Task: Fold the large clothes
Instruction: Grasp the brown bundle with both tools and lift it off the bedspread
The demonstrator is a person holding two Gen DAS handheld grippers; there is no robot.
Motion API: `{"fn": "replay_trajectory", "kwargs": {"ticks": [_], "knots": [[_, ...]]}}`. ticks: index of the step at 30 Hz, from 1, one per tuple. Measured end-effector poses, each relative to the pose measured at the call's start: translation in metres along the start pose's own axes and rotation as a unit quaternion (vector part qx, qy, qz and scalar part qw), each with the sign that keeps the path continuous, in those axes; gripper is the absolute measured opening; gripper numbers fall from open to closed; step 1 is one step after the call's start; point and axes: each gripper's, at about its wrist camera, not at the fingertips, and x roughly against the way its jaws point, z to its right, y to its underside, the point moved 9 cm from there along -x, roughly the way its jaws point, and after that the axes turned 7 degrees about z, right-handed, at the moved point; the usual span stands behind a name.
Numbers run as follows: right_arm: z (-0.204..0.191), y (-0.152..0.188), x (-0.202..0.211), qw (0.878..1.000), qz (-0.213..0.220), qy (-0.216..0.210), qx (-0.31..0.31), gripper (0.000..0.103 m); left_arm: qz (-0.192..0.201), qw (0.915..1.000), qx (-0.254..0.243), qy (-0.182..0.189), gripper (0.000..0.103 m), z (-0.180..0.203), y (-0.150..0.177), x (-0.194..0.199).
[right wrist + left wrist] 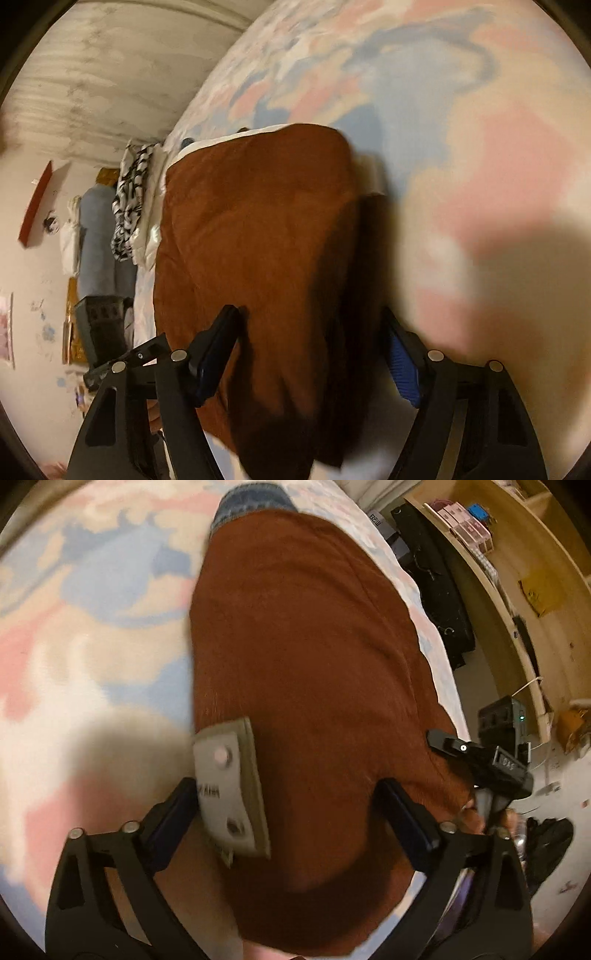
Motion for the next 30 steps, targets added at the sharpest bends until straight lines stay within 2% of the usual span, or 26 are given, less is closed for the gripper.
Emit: {"fn": "replay_trajectory", "kwargs": {"ticks": [3, 7, 9, 10, 11, 12, 14, 15, 18, 24, 30], "knots": [[-0.005, -0.008, -0.013, 1.000, -0.002, -0.015, 0.015, 0.075, 0.003, 0.9999, 0.002, 0.013, 0.103, -0.001, -0.008, -0.012], [-0.006, -0.014, -0.021, 0.999, 0.002, -0.014, 0.029, 0.070, 0.010, 0.9999, -0.003, 0.013, 0.103, 0.001, -0.017, -0.022], [-0.003, -0.015, -0.022, 0.999, 0.010, -0.010, 0.033, 0.062, 0.013, 0.9999, -0.004, 0.008, 0.102, 0.003, -0.020, -0.025], [-0.002, -0.016, -0.018, 0.999, 0.016, -0.009, 0.037, 0.055, 0.018, 0.9998, -0.008, -0.001, 0.101, 0.004, -0.021, -0.025], [-0.005, -0.013, -0.019, 0.999, 0.022, -0.008, 0.039, 0.043, 0.026, 0.9994, -0.019, -0.013, 0.096, 0.007, -0.021, -0.023], [-0.006, -0.012, -0.015, 0.999, 0.027, -0.008, 0.042, 0.038, 0.034, 0.9986, -0.033, -0.023, 0.088, 0.011, -0.020, -0.020], [-0.013, -0.009, -0.007, 0.998, 0.040, 0.001, 0.055, 0.022, 0.055, 0.9948, -0.073, -0.044, 0.074, 0.025, -0.019, -0.010], [-0.019, -0.006, 0.001, 0.996, 0.049, 0.010, 0.067, 0.022, 0.065, 0.9922, -0.092, -0.053, 0.066, 0.030, -0.018, -0.003], [-0.044, 0.004, 0.018, 0.990, 0.075, 0.045, 0.115, 0.018, 0.089, 0.9833, -0.139, -0.077, 0.052, 0.051, -0.015, 0.017], [-0.094, 0.043, 0.056, 0.977, 0.108, 0.072, 0.172, 0.017, 0.122, 0.9731, -0.173, -0.091, 0.048, 0.069, 0.011, 0.075], [-0.136, 0.096, 0.085, 0.978, 0.108, 0.034, 0.175, 0.017, 0.135, 0.9687, -0.181, -0.104, 0.048, 0.074, 0.045, 0.144]]}}
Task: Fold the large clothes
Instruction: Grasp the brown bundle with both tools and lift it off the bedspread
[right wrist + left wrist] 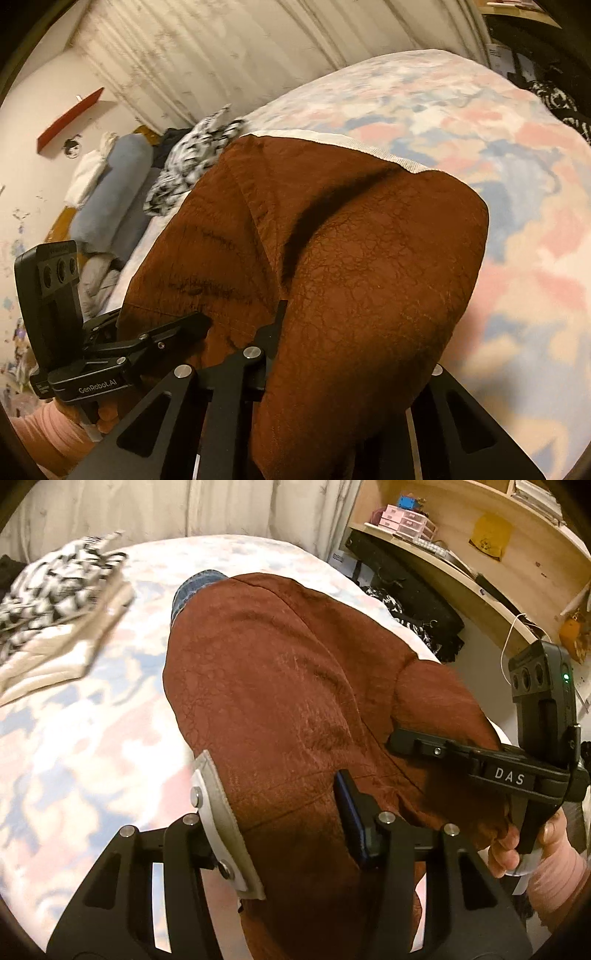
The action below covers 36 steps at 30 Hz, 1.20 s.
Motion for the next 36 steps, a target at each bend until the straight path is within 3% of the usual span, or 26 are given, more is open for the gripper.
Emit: {"fn": "replay_trajectory", "kwargs": {"ticks": [3, 9, 14, 19, 24, 29, 31, 36], "knots": [[-0.044, 0.009, 0.004, 1.000, -0.002, -0.017, 0.010, 0.016, 0.010, 0.9999, 0.009, -0.011, 0.048, -0.024, 0.006, 0.047], [-0.146, -0.001, 0.006, 0.997, 0.009, -0.058, 0.055, 0.016, 0.059, 0.9967, 0.027, -0.048, 0.048, -0.085, -0.018, 0.137], [-0.232, -0.029, 0.003, 0.991, 0.024, -0.092, 0.092, 0.016, 0.092, 0.9924, 0.025, -0.077, 0.048, -0.142, -0.064, 0.190], [-0.292, -0.083, -0.010, 0.986, 0.049, -0.113, 0.109, 0.016, 0.122, 0.9871, 0.008, -0.103, 0.048, -0.205, -0.140, 0.217], [-0.331, -0.151, -0.042, 0.983, 0.076, -0.118, 0.114, 0.016, 0.129, 0.9853, -0.010, -0.111, 0.048, -0.274, -0.226, 0.212], [-0.348, -0.217, -0.100, 0.983, 0.100, -0.107, 0.111, 0.016, 0.118, 0.9866, -0.032, -0.108, 0.049, -0.353, -0.311, 0.174], [-0.345, -0.232, -0.126, 0.983, 0.104, -0.100, 0.109, 0.016, 0.110, 0.9878, -0.029, -0.106, 0.049, -0.381, -0.330, 0.151], [-0.331, -0.255, -0.234, 0.989, 0.084, -0.079, 0.093, 0.016, 0.074, 0.9909, -0.009, -0.112, 0.050, -0.458, -0.350, 0.077]]}}
